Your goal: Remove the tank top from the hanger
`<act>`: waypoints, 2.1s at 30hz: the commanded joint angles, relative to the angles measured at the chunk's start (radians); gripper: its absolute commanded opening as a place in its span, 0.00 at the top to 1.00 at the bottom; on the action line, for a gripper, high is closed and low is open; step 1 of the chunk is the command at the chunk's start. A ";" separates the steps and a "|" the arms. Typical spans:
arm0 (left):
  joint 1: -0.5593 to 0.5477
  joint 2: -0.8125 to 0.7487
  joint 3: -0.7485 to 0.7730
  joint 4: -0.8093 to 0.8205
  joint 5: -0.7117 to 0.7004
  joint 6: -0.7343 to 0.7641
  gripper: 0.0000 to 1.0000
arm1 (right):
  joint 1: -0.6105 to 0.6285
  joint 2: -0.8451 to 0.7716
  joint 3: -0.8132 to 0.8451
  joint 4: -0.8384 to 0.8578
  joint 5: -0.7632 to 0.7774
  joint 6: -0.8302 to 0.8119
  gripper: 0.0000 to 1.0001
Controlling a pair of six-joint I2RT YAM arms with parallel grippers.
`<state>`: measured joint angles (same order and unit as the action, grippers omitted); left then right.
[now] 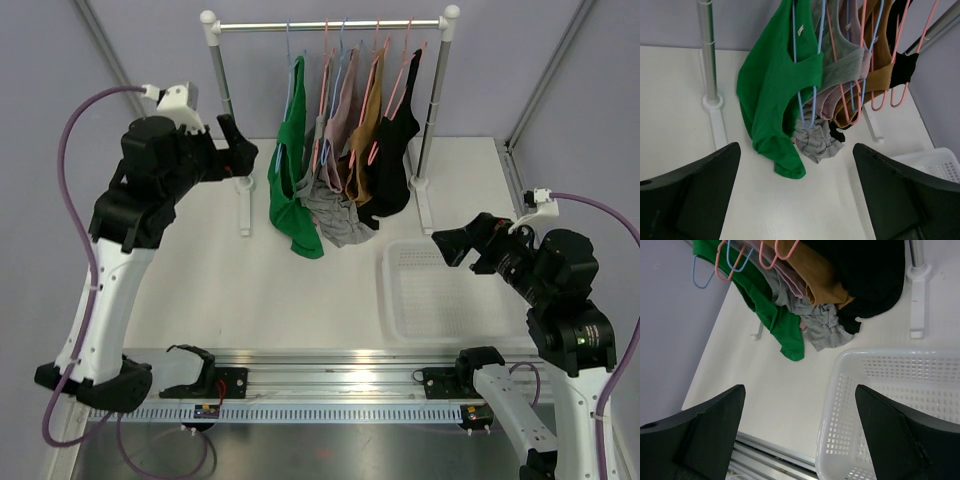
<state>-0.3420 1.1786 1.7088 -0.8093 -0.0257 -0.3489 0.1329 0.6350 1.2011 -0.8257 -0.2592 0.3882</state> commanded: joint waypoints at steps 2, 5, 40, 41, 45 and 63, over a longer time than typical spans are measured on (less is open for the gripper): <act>-0.008 0.174 0.175 0.171 0.052 0.074 0.01 | 0.007 -0.017 0.021 0.040 -0.104 -0.001 0.00; -0.015 0.287 0.267 0.215 0.047 0.128 0.01 | 0.007 -0.032 0.038 0.004 -0.101 -0.026 0.00; -0.095 0.728 0.673 0.266 -0.170 0.321 1.00 | 0.007 -0.060 0.034 -0.032 -0.153 -0.026 0.01; -0.095 0.728 0.673 0.266 -0.180 0.321 1.00 | 0.007 -0.060 0.035 -0.030 -0.153 -0.026 0.01; -0.097 0.678 0.710 0.283 -0.243 0.314 1.00 | 0.007 -0.055 0.038 -0.024 -0.153 -0.020 0.01; -0.097 0.156 0.292 0.113 -0.227 0.216 1.00 | 0.007 0.119 0.069 0.226 -0.399 0.092 0.00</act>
<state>-0.4366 1.4544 2.0533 -0.6945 -0.2489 -0.0910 0.1329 0.6910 1.2434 -0.7555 -0.5186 0.4080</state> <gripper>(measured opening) 0.024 0.993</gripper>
